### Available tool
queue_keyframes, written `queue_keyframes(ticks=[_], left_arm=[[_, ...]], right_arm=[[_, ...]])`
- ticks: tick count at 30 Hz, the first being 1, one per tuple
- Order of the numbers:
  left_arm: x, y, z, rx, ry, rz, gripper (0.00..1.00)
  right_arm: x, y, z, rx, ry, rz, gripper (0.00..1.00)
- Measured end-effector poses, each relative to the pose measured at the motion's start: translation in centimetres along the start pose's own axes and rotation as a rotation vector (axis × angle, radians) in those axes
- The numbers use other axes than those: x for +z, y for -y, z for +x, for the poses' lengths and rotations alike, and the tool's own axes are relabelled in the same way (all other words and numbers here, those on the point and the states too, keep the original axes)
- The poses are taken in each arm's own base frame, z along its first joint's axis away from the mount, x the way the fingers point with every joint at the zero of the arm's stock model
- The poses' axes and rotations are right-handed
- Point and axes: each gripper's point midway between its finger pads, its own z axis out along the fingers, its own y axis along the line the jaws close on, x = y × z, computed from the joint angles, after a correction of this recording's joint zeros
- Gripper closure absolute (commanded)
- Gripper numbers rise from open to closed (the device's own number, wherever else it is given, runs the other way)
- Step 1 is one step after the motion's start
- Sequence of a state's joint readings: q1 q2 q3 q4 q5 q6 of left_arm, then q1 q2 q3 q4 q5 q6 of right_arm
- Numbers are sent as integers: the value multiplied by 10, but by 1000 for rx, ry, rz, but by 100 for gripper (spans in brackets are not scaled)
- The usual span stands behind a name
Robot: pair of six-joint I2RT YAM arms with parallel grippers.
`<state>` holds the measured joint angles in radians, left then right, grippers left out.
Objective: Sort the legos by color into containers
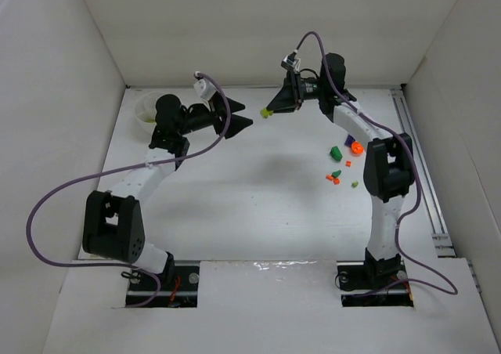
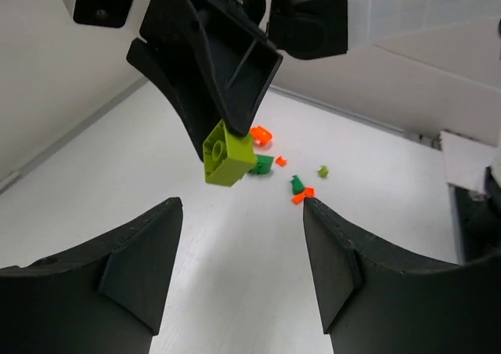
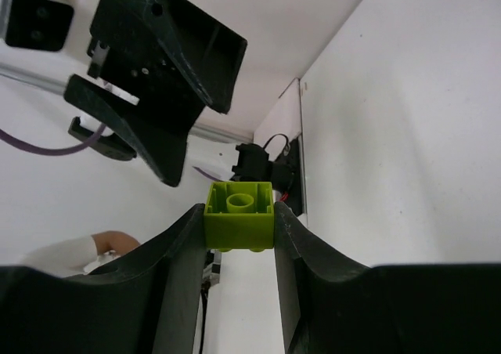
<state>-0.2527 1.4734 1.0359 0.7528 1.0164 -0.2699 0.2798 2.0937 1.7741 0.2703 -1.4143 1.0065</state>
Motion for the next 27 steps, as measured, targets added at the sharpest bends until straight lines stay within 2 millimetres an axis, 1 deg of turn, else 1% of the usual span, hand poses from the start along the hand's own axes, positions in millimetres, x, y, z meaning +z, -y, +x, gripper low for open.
queue_keyframes(ticks=[2, 6, 9, 15, 17, 20, 23, 26, 27], left_arm=[[1, -1, 10, 53, -12, -20, 42], [3, -4, 40, 113, -65, -66, 45], [7, -5, 53, 153, -93, -82, 48], [12, -12, 52, 236, -95, -132, 49], [16, -11, 53, 260, -95, -143, 49], [24, -5, 52, 295, -93, -145, 49], [29, 2, 48, 322, -80, -146, 49], [29, 4, 40, 345, -58, -169, 49], [29, 4, 36, 352, -51, -178, 51]], right_arm=[[0, -2, 0, 16, -8, -13, 87], [3, -6, 4, 34, -39, -36, 87], [6, -10, 7, 38, -58, -47, 87], [10, -13, 10, 38, -75, -57, 87], [11, -14, 10, 40, -76, -58, 87], [11, -14, 10, 45, -77, -58, 87], [11, -14, 10, 50, -77, -57, 87], [11, -14, 10, 52, -78, -58, 87], [11, -14, 10, 53, -79, -58, 87]])
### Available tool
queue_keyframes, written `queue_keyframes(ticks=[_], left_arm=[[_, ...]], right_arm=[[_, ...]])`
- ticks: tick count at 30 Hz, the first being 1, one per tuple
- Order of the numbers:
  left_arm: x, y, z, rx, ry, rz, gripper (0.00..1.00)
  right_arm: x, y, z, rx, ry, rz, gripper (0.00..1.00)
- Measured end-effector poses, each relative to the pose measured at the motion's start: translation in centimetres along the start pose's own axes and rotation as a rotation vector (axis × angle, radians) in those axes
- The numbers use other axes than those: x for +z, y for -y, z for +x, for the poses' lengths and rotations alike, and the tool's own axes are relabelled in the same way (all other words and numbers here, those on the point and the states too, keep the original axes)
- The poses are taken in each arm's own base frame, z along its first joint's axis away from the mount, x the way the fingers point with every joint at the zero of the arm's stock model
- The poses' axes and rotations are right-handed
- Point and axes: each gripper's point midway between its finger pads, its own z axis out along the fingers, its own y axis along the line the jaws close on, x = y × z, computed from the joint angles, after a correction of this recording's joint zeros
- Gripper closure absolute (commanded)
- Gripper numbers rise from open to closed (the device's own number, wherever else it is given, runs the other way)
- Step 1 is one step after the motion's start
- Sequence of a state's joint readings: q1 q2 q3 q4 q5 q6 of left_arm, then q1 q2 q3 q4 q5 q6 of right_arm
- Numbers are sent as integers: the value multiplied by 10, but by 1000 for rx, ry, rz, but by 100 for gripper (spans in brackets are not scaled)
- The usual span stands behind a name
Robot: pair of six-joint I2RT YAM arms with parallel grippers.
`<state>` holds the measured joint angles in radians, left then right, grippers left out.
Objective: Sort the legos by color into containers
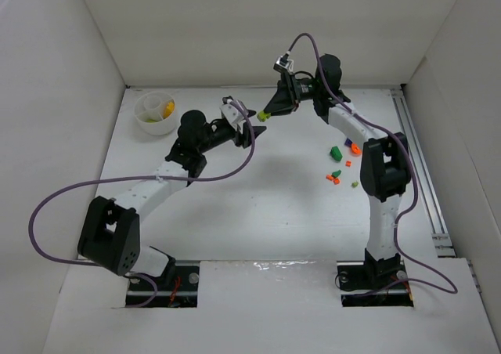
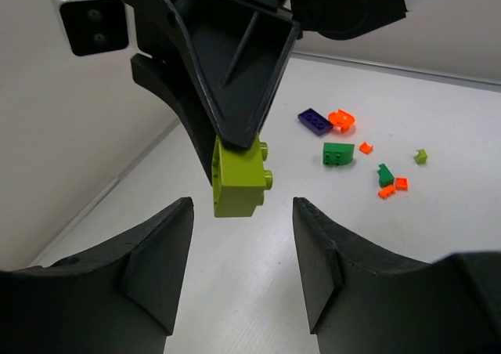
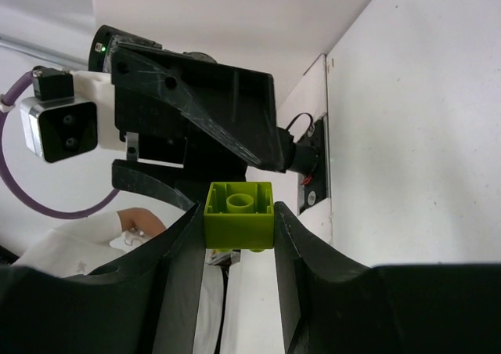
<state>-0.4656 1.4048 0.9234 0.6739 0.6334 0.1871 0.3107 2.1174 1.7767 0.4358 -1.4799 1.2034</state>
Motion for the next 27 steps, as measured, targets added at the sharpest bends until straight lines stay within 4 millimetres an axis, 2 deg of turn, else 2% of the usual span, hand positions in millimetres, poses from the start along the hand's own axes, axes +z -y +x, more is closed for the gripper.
queue_keyframes(ticks=[5, 8, 27], left_arm=[[-2, -10, -11, 25, 27, -56, 54], [-2, -12, -11, 28, 27, -70, 58], [2, -4, -16, 34, 41, -52, 63]], right_arm=[[1, 3, 0, 6, -4, -1, 87], [1, 7, 0, 14, -2, 0, 87], [3, 6, 0, 2, -8, -4, 89]])
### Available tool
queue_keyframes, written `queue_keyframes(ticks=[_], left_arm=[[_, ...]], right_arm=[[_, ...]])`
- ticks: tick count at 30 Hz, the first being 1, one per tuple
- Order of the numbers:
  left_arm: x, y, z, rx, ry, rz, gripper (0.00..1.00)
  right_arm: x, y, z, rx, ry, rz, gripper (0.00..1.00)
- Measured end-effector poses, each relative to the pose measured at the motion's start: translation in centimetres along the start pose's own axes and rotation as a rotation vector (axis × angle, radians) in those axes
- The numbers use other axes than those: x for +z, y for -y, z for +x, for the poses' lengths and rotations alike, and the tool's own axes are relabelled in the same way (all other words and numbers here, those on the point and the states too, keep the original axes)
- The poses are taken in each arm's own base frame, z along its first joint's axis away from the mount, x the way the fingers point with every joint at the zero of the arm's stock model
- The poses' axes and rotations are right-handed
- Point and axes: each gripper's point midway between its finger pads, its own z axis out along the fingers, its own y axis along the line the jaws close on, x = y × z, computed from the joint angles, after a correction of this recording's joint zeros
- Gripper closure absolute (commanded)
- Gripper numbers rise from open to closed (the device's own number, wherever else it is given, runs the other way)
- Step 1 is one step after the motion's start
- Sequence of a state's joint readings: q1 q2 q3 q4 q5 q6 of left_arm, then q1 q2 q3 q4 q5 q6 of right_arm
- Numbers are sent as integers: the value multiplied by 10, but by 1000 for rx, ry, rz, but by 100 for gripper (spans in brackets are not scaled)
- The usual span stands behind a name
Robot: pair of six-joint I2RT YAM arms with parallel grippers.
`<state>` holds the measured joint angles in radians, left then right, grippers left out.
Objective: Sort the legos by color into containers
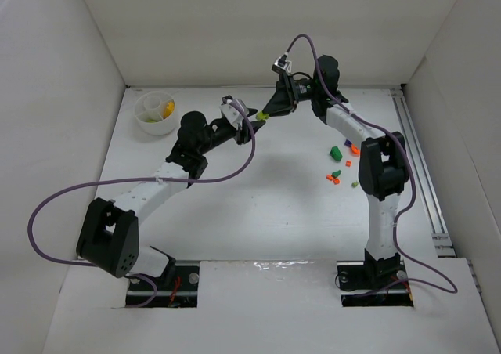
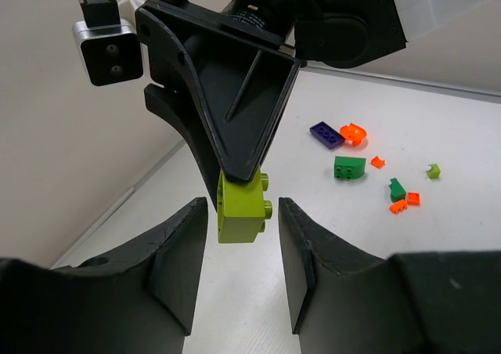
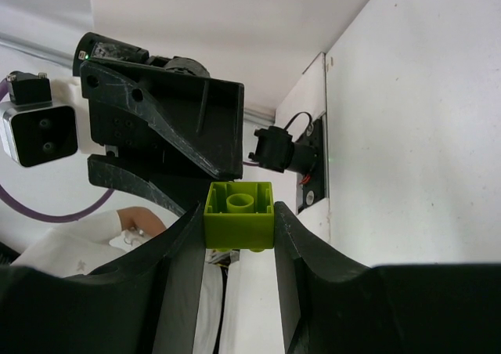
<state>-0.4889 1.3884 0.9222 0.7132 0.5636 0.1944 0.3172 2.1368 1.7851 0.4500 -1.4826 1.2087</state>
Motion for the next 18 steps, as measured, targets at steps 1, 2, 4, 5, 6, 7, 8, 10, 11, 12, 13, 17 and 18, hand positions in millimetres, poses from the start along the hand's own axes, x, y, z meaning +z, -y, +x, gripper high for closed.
queue_keyframes(ticks=[1, 2, 4, 5, 6, 7, 8, 10, 11, 12, 13, 17, 18], left_arm=[[0, 0, 0, 0, 0, 0, 63], [0, 0, 0, 0, 0, 0, 64], [0, 0, 0, 2, 0, 0, 65], [0, 0, 0, 3, 0, 0, 67], [0, 0, 0, 5, 0, 0, 68], [0, 0, 0, 7, 0, 2, 70], [0, 0, 0, 9, 0, 3, 72], [0, 0, 0, 11, 0, 4, 76], [0, 0, 0, 12, -1, 5, 78], [0, 0, 0, 14, -1, 5, 80], [0, 1, 1, 14, -2, 6, 85], [0, 1, 1, 16, -4, 6, 98], [0, 0, 2, 15, -6, 5, 100]], right_arm=[[0, 0, 0, -1, -1, 0, 89], [1, 0, 0, -3, -1, -1, 89], [2, -1, 1, -6, -3, -2, 89], [2, -1, 1, -7, -4, -3, 89], [2, -1, 1, -7, -5, -3, 89], [2, -1, 1, -7, -4, -3, 89], [3, -1, 1, -7, -4, -3, 90], [2, -1, 1, -8, -3, -2, 90], [2, -1, 1, -7, -4, -3, 90], [2, -1, 1, -7, -4, -3, 90], [2, -1, 1, -7, -4, -3, 85], [2, -1, 1, -6, -4, -3, 48], [2, -1, 1, -4, -4, -3, 42]])
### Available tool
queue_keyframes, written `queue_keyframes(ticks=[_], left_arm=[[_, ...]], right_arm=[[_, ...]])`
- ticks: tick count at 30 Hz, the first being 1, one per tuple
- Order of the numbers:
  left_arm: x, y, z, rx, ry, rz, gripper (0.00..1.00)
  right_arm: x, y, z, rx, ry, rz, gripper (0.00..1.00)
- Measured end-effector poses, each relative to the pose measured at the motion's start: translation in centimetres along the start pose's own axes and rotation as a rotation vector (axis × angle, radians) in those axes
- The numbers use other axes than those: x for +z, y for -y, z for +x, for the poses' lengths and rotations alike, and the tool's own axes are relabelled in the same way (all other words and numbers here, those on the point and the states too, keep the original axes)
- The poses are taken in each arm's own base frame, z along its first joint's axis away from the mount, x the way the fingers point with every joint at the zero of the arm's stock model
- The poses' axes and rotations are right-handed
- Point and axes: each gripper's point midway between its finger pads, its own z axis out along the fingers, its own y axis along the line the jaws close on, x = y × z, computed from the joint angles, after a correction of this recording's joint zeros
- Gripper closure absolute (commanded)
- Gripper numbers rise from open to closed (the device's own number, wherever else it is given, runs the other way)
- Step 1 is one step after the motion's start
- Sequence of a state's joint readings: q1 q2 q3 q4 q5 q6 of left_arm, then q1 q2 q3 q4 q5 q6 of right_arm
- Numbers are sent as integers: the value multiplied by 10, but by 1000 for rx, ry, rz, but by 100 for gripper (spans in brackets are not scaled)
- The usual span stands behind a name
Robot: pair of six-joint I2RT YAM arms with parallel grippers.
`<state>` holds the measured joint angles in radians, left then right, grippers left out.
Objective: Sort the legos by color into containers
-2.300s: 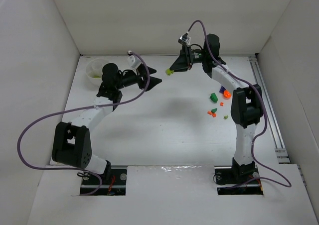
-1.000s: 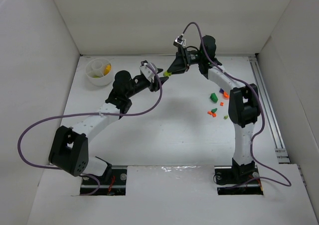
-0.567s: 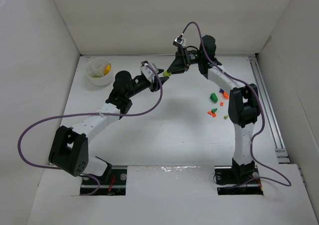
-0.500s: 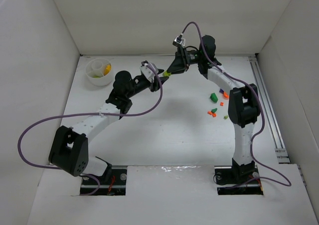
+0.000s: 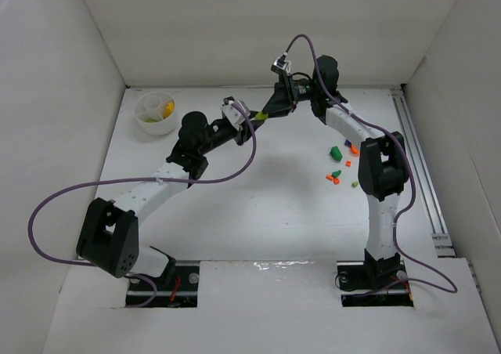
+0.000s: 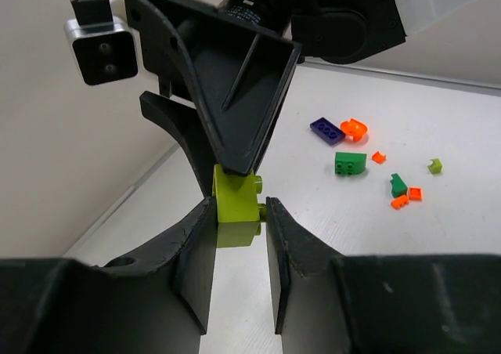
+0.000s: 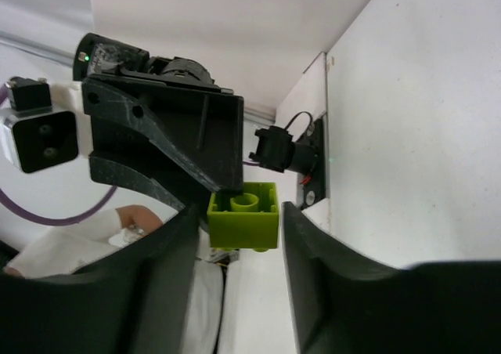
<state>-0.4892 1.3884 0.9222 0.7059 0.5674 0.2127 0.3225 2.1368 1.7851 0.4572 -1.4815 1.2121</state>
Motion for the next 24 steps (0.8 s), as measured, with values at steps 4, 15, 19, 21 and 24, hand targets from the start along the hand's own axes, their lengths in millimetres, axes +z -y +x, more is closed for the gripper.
queue_keyframes(ticks=[4, 15, 19, 21, 24], left_arm=[[-3, -2, 9, -19, -40, -20, 100], [-68, -55, -5, -82, -211, -273, 100], [-110, -115, -17, -141, -281, -492, 100], [-135, -146, -21, -189, -301, -614, 100], [-172, -179, -18, -273, -317, -757, 100]], right_arm=[[-1, -1, -1, -4, 2, 0, 20], [-94, 24, 1, 57, 232, 109, 4], [-152, 41, -12, 81, 420, 223, 4], [-175, 56, -23, 67, 510, 351, 4], [-193, 72, -32, 25, 591, 582, 4]])
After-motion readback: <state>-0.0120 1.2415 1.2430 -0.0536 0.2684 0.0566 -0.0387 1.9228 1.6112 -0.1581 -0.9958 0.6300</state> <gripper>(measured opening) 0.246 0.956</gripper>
